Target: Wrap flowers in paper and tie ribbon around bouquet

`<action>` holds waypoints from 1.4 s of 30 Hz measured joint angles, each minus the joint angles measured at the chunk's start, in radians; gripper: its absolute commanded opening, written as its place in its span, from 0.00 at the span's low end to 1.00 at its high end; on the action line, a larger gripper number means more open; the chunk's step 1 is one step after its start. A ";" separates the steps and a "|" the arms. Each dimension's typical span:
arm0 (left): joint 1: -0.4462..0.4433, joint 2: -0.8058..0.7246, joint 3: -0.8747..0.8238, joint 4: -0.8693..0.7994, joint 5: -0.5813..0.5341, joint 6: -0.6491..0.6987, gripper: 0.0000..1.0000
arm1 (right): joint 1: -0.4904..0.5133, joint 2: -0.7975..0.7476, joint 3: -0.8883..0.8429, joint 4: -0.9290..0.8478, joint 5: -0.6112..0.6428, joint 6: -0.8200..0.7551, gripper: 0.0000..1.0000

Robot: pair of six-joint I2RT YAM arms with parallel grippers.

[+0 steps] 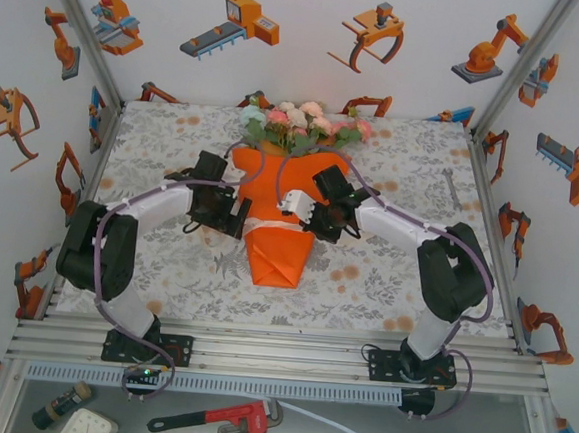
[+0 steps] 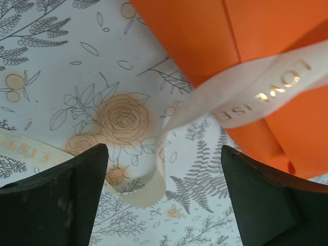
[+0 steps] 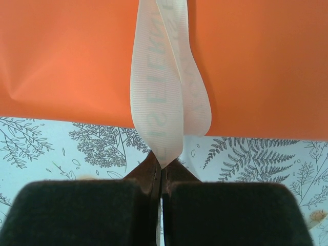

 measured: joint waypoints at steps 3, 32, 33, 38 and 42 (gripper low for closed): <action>0.000 0.056 0.036 -0.013 -0.041 0.000 0.68 | 0.000 0.000 0.000 0.000 -0.003 0.001 0.00; 0.040 0.039 0.011 -0.015 -0.100 -0.089 0.00 | -0.179 -0.139 -0.114 0.385 0.203 0.769 0.00; 0.040 0.039 0.010 -0.014 -0.097 -0.090 0.00 | -0.187 -0.137 -0.101 0.390 0.216 0.814 0.00; 0.047 0.039 0.007 -0.012 -0.089 -0.105 0.00 | -0.215 -0.111 -0.035 0.391 0.277 0.990 0.00; 0.061 0.039 0.002 -0.008 -0.076 -0.114 0.00 | -0.301 -0.061 0.007 0.377 0.297 1.094 0.00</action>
